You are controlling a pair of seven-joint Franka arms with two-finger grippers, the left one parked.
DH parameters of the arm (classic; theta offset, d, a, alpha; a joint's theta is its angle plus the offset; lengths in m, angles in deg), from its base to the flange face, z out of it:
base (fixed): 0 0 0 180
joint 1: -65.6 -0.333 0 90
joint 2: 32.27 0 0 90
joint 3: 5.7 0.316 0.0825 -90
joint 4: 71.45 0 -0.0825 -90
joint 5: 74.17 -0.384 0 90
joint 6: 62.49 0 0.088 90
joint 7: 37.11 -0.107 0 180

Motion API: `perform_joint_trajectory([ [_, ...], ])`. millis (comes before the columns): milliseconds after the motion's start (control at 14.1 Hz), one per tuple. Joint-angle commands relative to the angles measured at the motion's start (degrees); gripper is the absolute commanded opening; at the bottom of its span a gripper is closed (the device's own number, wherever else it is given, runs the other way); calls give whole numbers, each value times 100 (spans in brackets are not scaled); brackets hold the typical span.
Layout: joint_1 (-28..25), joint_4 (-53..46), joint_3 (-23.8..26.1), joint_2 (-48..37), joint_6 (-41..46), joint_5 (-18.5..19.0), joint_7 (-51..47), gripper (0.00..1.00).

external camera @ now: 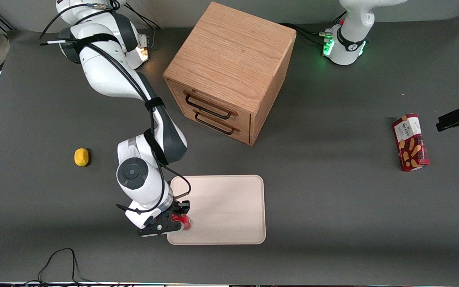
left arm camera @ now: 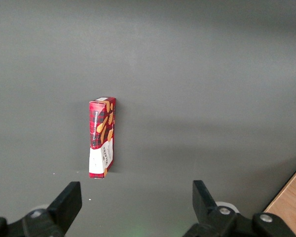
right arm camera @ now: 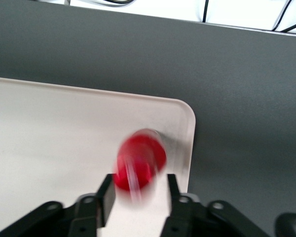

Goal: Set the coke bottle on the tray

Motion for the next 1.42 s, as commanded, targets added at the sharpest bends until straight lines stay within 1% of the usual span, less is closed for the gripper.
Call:
perform_joint_trajectory([
  [0,13,22,34,-93,-47,-67,-105,100],
  [213,13,22,34,-180,31,-67,-114,100],
  [284,4,22,34,-320,188,-67,-114,100],
  [497,13,22,34,-943,1346,-76,-227,100],
  [710,22,241,34,-1777,2209,-41,-649,100],
  [781,39,485,34,-2163,2394,-32,-685,100],
  [995,346,1714,43,-3552,2431,-24,-589,100],
  [1066,521,2066,69,-3939,2440,-15,-571,100],
  [1137,732,2409,200,-4334,2449,12,-501,100],
  [1208,960,2752,297,-4686,2466,64,-231,100],
  [1350,1330,3219,324,-5145,2466,231,498,100],
])
